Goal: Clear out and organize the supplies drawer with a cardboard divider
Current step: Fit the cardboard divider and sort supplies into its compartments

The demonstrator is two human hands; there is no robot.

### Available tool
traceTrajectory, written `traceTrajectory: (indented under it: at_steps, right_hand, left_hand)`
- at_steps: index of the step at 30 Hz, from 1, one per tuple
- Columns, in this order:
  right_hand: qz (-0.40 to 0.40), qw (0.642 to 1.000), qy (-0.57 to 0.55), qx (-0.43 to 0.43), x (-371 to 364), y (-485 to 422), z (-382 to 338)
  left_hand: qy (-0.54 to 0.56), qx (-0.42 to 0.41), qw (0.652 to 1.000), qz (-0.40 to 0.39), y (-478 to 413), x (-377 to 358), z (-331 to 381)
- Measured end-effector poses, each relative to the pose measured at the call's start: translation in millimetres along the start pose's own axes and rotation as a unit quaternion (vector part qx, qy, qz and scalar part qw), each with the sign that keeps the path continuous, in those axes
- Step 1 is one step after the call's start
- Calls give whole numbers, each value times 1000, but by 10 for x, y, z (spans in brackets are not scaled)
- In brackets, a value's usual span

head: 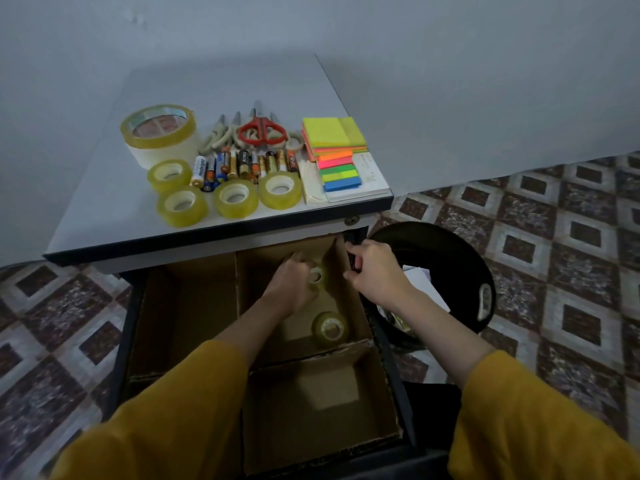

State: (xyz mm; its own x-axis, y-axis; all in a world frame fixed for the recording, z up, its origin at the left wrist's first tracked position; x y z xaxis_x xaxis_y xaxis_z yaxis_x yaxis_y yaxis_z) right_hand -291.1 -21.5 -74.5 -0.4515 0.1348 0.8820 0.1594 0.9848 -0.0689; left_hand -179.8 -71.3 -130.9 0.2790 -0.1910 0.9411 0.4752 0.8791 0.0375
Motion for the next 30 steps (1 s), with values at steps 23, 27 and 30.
traceTrajectory:
  at_steps: [23, 27, 30]
  right_hand:
    - [61, 996, -40, -56, 234, 127, -193]
    - [109, 991, -73, -33, 417, 191, -389]
    - [118, 989, -87, -14, 545, 192, -538]
  left_hand:
    - [-16, -52, 997, 47, 580, 681, -212]
    - [17, -41, 995, 91, 754, 1008, -281]
    - [54, -22, 992, 112, 865, 1239, -377]
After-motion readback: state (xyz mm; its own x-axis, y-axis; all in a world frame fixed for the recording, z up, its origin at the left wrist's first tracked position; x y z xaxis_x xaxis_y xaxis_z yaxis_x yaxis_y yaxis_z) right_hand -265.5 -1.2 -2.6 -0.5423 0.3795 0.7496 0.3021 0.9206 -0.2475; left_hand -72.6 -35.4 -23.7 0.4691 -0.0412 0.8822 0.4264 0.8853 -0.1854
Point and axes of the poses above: each hand's wrist, its own y-axis away from the middle knuckle, its own x-axis out of the back of the hand, z = x × y, the point moved 8 cm from there along -y, towards the middle knuckle, and after that the axes turned 7 degrees about z, right-handed, at the moved point
